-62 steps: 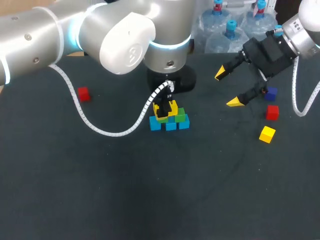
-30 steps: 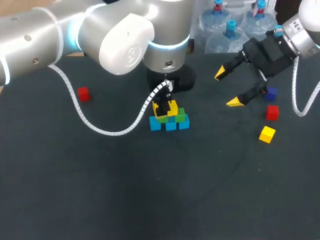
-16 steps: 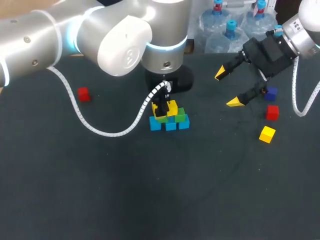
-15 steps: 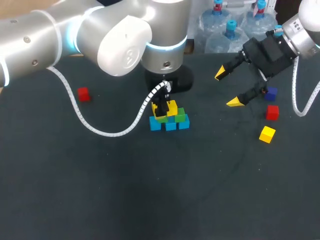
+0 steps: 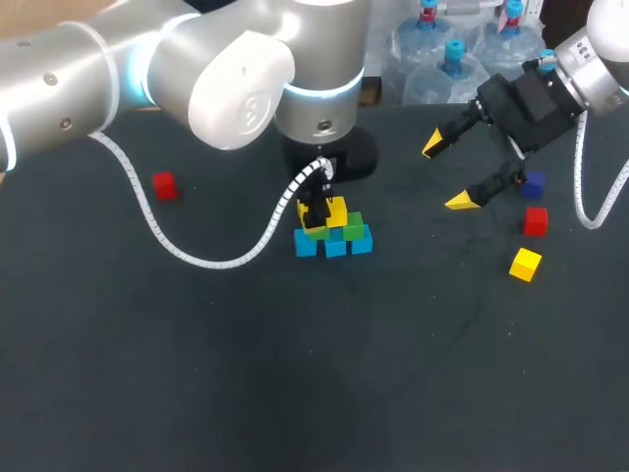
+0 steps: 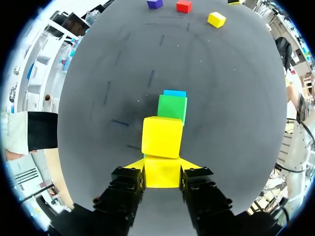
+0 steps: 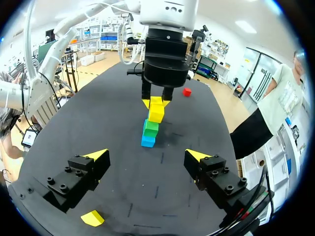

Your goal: Place the blue cubes, place green cubes on the blue cubes, place the yellow cubes on the green cubes, then place the red cubes on the yellow cubes, and place purple cube on the red cubes.

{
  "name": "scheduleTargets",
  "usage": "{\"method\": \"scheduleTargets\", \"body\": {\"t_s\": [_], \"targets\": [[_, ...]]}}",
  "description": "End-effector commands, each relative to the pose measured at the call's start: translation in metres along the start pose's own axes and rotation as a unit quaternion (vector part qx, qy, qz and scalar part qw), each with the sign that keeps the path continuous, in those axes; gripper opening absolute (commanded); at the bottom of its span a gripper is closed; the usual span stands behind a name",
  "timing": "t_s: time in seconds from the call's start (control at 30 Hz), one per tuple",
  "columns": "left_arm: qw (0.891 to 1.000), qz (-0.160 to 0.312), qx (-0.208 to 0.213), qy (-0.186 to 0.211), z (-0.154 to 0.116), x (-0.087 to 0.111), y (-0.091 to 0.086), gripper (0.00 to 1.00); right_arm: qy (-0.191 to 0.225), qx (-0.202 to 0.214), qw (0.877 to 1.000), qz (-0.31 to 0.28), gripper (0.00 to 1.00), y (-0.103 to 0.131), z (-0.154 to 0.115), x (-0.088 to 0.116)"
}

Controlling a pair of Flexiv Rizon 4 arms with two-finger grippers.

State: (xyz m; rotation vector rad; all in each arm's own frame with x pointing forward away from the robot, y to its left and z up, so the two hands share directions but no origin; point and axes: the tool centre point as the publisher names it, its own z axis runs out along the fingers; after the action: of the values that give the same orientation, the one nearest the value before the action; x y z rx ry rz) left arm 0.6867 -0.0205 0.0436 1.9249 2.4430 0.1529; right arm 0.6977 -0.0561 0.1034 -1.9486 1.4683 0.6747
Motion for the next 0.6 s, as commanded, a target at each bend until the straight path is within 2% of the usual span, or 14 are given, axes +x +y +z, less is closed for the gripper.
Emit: {"method": "scheduleTargets", "body": {"t_s": [0.03,0.27,0.33,0.4,0.47,0.5,0.53,0.6], "targets": [[1.0,0.002,0.002,-0.004,0.0056,0.0018,0.0014,0.13,0.0,0.001,1.0,0.0,1.0,0.0002,0.0003,0.0002],[1.0,0.003,0.002,-0.006,0.0069,0.0023,0.0025,0.16,0.0,0.001,1.0,0.0,1.0,0.0002,0.0003,0.0002],[1.0,0.003,0.002,-0.006,0.007,0.0024,0.0028,0.3,0.0,0.001,1.0,0.0,1.0,0.0002,0.0003,0.0002],[1.0,0.004,0.002,-0.007,0.007,0.0024,0.0031,0.35,0.0,0.001,1.0,0.0,1.0,0.0002,0.0003,0.0002],[1.0,0.005,0.002,-0.007,0.0066,0.002,0.0037,0.44,0.0,0.001,1.0,0.0,1.0,0.0002,0.0003,0.0002],[1.0,0.005,0.001,-0.007,0.0064,0.0019,0.0039,0.56,0.0,0.001,1.0,0.0,1.0,0.0002,0.0003,0.0002],[1.0,0.005,0.001,-0.007,0.0061,0.0018,0.004,0.75,0.0,0.001,1.0,0.0,1.0,0.0002,0.0003,0.0002],[1.0,0.005,0.0,-0.007,0.0055,0.0021,0.0044,0.94,0.0,0.001,1.0,0.0,1.0,0.0002,0.0003,0.0002]]}}
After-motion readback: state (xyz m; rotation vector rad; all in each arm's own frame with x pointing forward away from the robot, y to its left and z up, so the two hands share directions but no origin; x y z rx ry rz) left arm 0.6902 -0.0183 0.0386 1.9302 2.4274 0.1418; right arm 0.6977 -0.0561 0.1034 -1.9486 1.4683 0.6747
